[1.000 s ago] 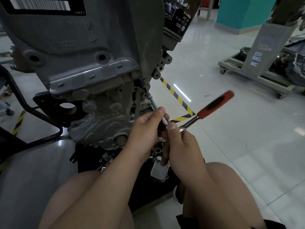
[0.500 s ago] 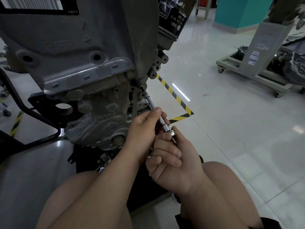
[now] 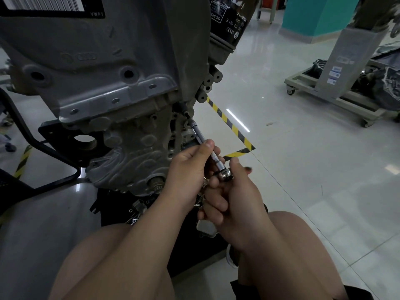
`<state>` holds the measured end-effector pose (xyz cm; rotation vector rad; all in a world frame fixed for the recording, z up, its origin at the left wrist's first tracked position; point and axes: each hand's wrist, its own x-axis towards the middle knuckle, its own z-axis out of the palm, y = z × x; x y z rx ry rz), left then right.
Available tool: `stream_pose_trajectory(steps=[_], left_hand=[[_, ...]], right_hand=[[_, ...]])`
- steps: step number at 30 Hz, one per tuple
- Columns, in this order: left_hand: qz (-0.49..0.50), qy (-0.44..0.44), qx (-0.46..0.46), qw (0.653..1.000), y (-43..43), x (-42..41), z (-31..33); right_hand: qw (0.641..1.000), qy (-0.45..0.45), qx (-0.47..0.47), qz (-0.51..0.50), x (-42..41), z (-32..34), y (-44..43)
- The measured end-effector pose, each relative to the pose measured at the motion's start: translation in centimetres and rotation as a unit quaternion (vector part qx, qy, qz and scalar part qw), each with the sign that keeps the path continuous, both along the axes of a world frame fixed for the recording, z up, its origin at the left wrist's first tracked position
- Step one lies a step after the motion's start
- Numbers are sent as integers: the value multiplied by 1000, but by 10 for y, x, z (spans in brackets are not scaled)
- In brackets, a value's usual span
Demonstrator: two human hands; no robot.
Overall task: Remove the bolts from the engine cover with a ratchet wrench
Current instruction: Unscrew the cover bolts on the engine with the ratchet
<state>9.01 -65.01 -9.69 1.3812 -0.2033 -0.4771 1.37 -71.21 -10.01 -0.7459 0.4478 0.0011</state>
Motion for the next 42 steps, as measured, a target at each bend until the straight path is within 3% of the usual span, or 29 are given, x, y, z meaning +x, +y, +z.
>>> stream_pose_trajectory(steps=[3,7,9,12,14,19,24,27,31,36,42], left_hand=[[-5,4,-4,1000,0,0,0],[5,-10,5,1000,-1,0,0],[1,-11,3,1000,0,0,1],[-5,-2,4,1000,2,-1,0],[-3,1,7,1000,3,-1,0],[6,1,8,1000,-1,-3,1],[-8,2,5,1000,-5,-4,2],[-11,8,-2,1000,-5,-5,3],[-13,31,-24,999,-3,-5,6],[-5,28,-22,999,-2,-5,7],[-4,19,1,1000,0,-4,5]], right_hand=[[972,33,-232,-21,-1,-5,-4],[843,-7,-535,-57,-3,-11,-12],[794,-18,-604,-67,-4,-13,-13],[784,-22,-618,-53,-2,-19,-14],[809,-26,-584,-62,-2,-20,-13],[911,-1,-411,-48,-1,-14,-12],[989,25,-149,-9,4,-7,-13],[998,12,53,37,0,-2,-13],[961,-16,252,112,-4,4,-9],[953,-23,279,114,-3,5,-7],[991,18,124,45,-1,6,0]])
